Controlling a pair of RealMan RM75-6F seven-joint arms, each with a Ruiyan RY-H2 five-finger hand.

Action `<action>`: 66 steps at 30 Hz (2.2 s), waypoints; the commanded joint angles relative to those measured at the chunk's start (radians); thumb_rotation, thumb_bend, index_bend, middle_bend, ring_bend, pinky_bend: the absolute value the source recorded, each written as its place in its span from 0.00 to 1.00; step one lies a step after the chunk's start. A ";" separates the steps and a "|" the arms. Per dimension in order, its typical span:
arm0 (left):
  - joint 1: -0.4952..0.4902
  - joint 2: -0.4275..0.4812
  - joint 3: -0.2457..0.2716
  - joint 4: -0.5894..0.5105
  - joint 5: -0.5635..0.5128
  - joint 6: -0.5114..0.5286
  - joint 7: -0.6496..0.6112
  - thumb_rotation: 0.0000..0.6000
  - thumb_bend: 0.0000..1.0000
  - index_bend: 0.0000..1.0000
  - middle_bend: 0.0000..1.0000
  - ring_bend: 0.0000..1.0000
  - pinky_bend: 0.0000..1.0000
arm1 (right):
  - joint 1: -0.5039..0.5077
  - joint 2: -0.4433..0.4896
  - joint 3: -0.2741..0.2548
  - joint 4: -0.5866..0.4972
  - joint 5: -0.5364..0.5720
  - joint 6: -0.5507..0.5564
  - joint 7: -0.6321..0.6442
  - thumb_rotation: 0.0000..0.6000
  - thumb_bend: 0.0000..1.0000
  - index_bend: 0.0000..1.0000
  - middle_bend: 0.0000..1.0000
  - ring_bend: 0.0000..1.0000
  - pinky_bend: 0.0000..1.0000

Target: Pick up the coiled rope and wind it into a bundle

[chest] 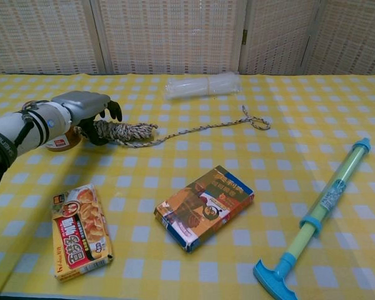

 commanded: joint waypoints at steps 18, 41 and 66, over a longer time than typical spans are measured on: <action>0.008 -0.060 -0.036 0.105 0.055 -0.044 -0.046 1.00 0.47 0.43 0.41 0.40 0.35 | 0.005 -0.005 0.003 0.009 0.014 -0.018 0.003 1.00 0.46 0.00 0.00 0.05 0.00; 0.091 0.009 -0.018 0.032 0.322 0.057 -0.352 1.00 0.57 0.68 0.69 0.64 0.71 | 0.019 -0.004 0.005 0.003 0.003 -0.029 -0.002 1.00 0.47 0.00 0.00 0.05 0.00; 0.238 0.337 0.108 -0.461 0.635 0.291 -0.461 1.00 0.58 0.68 0.69 0.64 0.71 | 0.361 -0.081 0.100 -0.024 0.050 -0.455 -0.028 1.00 0.47 0.16 0.08 0.10 0.00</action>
